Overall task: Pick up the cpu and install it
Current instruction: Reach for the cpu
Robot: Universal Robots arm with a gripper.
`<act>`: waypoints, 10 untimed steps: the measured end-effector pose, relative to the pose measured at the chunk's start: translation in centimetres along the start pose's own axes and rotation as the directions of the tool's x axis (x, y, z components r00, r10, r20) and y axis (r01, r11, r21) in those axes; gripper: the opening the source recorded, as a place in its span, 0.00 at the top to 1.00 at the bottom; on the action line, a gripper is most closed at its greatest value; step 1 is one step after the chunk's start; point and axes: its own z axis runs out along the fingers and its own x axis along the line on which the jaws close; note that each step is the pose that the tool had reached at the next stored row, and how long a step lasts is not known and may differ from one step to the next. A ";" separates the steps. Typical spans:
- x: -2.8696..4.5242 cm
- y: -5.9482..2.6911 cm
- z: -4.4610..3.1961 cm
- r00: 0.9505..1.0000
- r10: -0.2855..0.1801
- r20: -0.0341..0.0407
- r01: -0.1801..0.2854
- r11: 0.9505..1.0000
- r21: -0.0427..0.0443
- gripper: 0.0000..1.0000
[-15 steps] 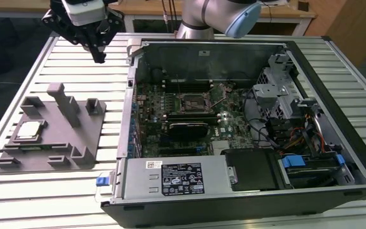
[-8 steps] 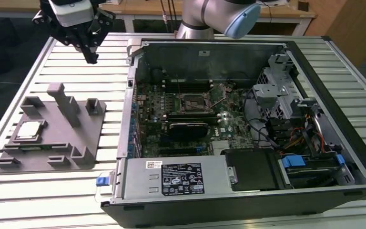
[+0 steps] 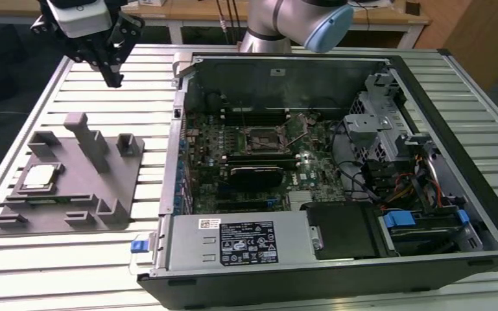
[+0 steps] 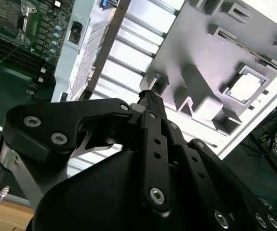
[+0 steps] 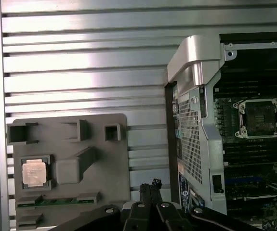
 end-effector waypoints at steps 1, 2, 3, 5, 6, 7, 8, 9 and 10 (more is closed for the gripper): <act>0.19 -0.01 0.01 1.000 0.000 0.000 0.000 1.000 0.000 0.89; 0.39 -0.03 0.03 1.000 0.000 0.000 0.000 1.000 0.000 0.89; 0.58 -0.04 0.05 1.000 0.000 0.000 0.000 1.000 0.000 0.89; 1.01 -0.08 0.09 1.000 0.000 0.000 0.000 1.000 0.000 0.89; 1.23 -0.10 0.12 1.000 0.000 0.000 0.000 1.000 0.000 0.89; 1.45 -0.11 0.14 1.000 0.000 0.000 0.000 1.000 0.000 0.89; 1.66 -0.13 0.17 1.000 0.000 0.000 0.000 1.000 0.000 0.89; 1.86 -0.15 0.21 1.000 0.000 0.000 0.000 1.000 0.000 0.89; 2.03 -0.17 0.24 1.000 0.000 0.000 0.000 1.000 0.000 0.89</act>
